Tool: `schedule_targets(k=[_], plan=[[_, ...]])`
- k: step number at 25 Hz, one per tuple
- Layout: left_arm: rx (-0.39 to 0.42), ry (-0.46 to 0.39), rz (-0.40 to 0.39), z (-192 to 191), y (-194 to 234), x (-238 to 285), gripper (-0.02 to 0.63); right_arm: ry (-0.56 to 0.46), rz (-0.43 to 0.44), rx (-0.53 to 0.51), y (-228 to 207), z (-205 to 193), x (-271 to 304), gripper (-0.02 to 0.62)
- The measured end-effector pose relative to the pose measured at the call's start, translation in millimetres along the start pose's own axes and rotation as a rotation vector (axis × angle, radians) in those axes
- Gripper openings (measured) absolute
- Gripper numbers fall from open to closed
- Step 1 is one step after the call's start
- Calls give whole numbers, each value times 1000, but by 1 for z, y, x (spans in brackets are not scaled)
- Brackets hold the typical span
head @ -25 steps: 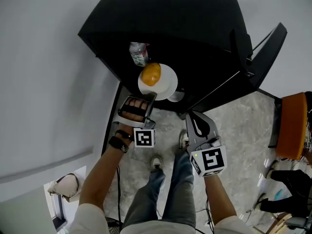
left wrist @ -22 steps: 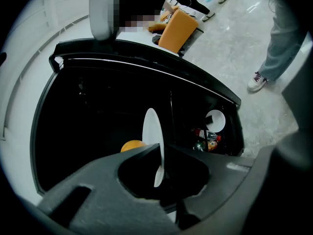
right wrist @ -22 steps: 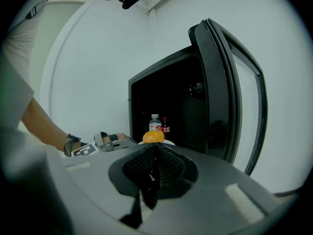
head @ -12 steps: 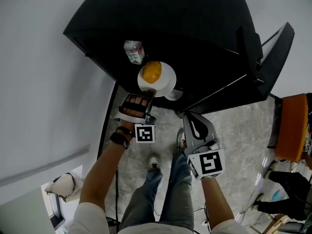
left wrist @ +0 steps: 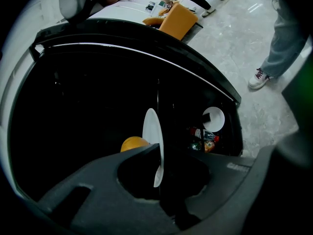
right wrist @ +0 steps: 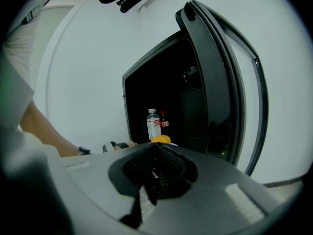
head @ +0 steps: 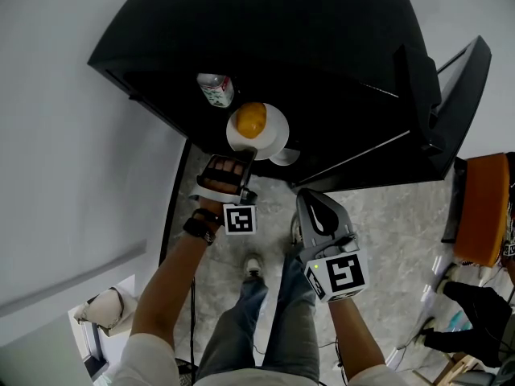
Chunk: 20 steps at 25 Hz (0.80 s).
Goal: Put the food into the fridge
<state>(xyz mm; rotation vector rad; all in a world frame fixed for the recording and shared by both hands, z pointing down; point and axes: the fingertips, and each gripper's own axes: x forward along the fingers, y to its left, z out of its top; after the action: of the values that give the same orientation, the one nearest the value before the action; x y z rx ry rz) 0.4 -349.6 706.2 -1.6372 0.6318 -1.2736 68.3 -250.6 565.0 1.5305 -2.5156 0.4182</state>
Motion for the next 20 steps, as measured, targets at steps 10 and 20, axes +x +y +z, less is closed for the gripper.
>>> schedule_targets(k=[10,20], plan=[[-19,10,-50,0,2,24,12,2,-9,26,-6,-3,3,6],[-85,-9,-121,2,4,34,97,5,-19,45,-9,-5,7,6]])
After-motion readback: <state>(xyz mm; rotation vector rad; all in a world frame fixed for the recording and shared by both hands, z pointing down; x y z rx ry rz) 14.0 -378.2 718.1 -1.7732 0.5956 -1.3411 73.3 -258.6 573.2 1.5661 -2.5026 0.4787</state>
